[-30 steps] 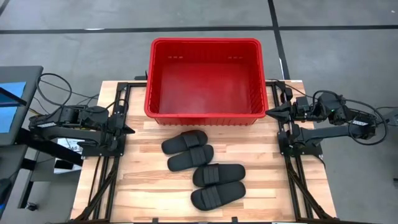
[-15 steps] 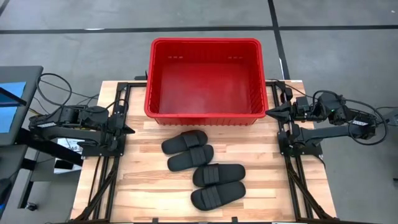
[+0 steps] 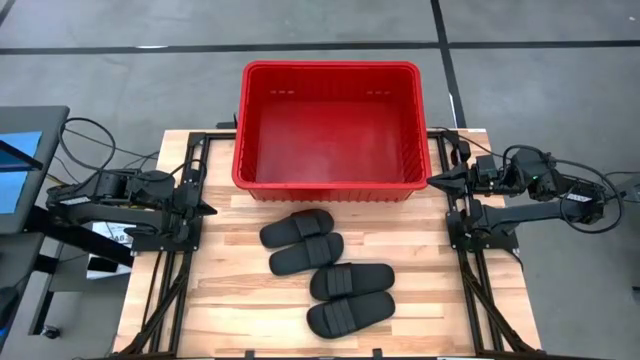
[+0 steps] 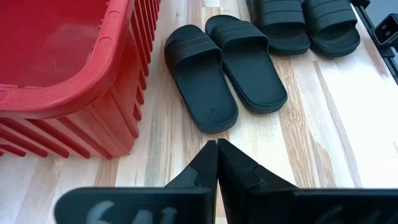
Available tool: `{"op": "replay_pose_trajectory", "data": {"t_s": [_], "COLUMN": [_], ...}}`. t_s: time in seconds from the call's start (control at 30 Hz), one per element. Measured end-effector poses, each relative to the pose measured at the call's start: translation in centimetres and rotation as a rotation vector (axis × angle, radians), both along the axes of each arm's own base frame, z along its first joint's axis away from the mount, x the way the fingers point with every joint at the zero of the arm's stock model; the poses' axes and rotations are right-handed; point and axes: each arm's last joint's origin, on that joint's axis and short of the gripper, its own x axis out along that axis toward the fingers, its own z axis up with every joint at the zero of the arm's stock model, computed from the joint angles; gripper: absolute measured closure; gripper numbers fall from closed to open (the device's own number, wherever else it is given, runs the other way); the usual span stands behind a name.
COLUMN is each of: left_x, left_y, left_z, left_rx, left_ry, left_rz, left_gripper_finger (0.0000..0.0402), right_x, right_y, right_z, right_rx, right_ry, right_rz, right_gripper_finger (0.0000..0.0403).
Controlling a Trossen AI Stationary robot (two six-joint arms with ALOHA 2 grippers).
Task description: Pick and place slides into bin
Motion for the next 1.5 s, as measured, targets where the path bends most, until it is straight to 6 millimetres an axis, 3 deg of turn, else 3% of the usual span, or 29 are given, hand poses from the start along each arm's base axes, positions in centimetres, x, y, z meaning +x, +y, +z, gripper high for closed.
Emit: {"op": "replay_pose_trajectory", "data": {"t_s": [0.1, 0.27, 0.4, 0.57, 0.87, 0.97, 1.1, 1.27, 1.5], "left_x": [0.0, 0.9, 1.4, 1.7, 3.3, 4.4, 6.1, 9.0, 12.3], "left_y": [0.0, 0.1, 0.1, 0.0, -0.4, -0.7, -0.9, -0.6, 0.0], "left_z": [0.0, 0.4, 1.2, 1.8, 4.5, 5.6, 6.2, 5.2, -0.1], "left_rx": [0.013, 0.210, 0.233, 0.043, -0.184, -0.266, -0.252, -0.171, -0.002], "left_ry": [-0.005, -0.106, -0.197, -0.276, -0.547, -0.630, -0.687, -0.618, -0.153], "left_rz": [-0.010, -0.116, -0.119, -0.028, -0.064, -0.167, -0.264, -0.175, -0.011], "left_gripper_finger": [0.0401, 0.0401, 0.0401, 0.0401, 0.0401, 0.0401, 0.0401, 0.0401, 0.0401], "right_x": [0.0, 0.0, 0.0, 0.0, 0.0, 0.0, 0.0, 0.0, 0.0], "right_y": [0.0, 0.0, 0.0, 0.0, 0.0, 0.0, 0.0, 0.0, 0.0], "right_z": [0.0, 0.0, 0.0, 0.0, 0.0, 0.0, 0.0, 0.0, 0.0], "right_rx": [0.000, 0.000, 0.000, 0.000, 0.000, 0.000, 0.000, 0.000, 0.000], "right_ry": [0.001, 0.000, 0.000, 0.000, 0.000, 0.000, 0.000, 0.000, 0.000], "right_rz": [0.000, 0.000, 0.000, 0.000, 0.000, 0.000, 0.000, 0.000, 0.000], "right_gripper_finger": [0.0403, 0.0403, 0.0403, 0.0403, 0.0403, 0.0403, 0.0403, 0.0403, 0.0403]}}
